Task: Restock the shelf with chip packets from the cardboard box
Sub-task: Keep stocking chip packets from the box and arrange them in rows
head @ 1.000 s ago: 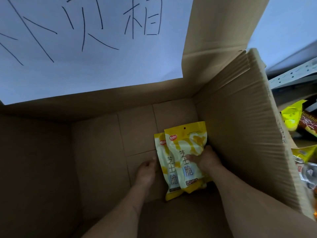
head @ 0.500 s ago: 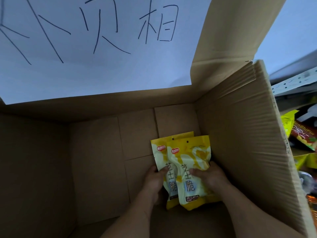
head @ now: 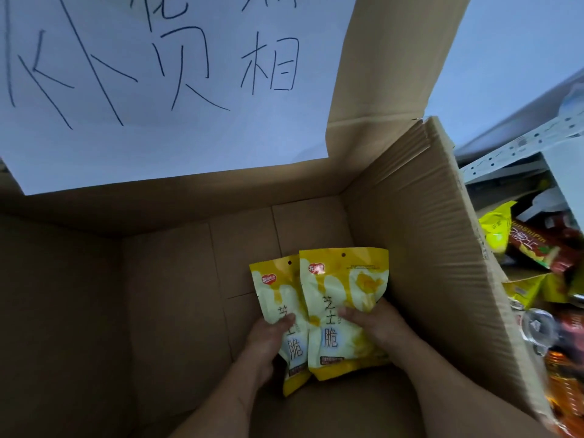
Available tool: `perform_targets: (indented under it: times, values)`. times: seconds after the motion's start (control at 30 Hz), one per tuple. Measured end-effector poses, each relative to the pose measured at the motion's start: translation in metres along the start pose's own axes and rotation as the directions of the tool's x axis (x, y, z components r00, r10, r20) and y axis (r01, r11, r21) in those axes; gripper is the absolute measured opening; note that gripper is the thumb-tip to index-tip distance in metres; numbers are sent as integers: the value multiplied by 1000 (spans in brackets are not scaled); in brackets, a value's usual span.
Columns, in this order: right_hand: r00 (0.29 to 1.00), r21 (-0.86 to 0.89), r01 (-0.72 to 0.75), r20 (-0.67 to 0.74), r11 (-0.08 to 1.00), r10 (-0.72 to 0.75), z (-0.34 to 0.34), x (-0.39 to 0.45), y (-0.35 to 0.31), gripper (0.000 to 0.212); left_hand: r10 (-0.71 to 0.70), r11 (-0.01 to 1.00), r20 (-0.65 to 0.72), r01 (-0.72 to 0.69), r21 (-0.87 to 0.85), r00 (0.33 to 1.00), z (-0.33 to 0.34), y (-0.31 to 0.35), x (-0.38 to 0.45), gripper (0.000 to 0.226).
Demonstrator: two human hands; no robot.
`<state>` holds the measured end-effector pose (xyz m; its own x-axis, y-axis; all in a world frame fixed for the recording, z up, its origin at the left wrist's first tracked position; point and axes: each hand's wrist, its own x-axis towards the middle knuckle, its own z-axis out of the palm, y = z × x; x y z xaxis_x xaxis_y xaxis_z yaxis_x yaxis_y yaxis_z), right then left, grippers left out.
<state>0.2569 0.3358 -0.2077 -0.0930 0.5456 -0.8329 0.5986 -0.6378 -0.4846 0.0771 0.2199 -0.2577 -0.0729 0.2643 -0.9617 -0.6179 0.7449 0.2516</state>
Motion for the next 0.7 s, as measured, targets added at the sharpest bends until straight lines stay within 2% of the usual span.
perform_targets:
  times: [0.03,0.1,0.17,0.27,0.43,0.53,0.7]
  values:
    - [1000,28,5,21,1000,-6,-2,-5,-2,35,3,1000,-3,-3,15,1000,-3,1,-2,15]
    - [999,85,22,33,996,-24,-4,-17,-7,28,18,999,-25,-18,36,1000,-17,2,-11,5]
    - [999,120,43,13,992,-45,-5,-37,-18,34,33,997,-28,-31,69,999,-35,11,-33,4]
    - [997,199,62,-48,978,-54,-6,-76,-39,36,73,987,9,-73,140,997,-57,37,-83,14]
    - [986,348,160,-102,924,-132,-21,-166,-84,27,201,933,142,-233,273,969,-63,87,-189,17]
    - [958,328,269,-188,906,-217,-44,-228,-103,40,244,901,237,-310,304,940,-52,111,-259,17]
    - [912,417,361,-346,834,-221,-95,-347,-100,43,273,852,406,-415,320,872,-27,115,-362,32]
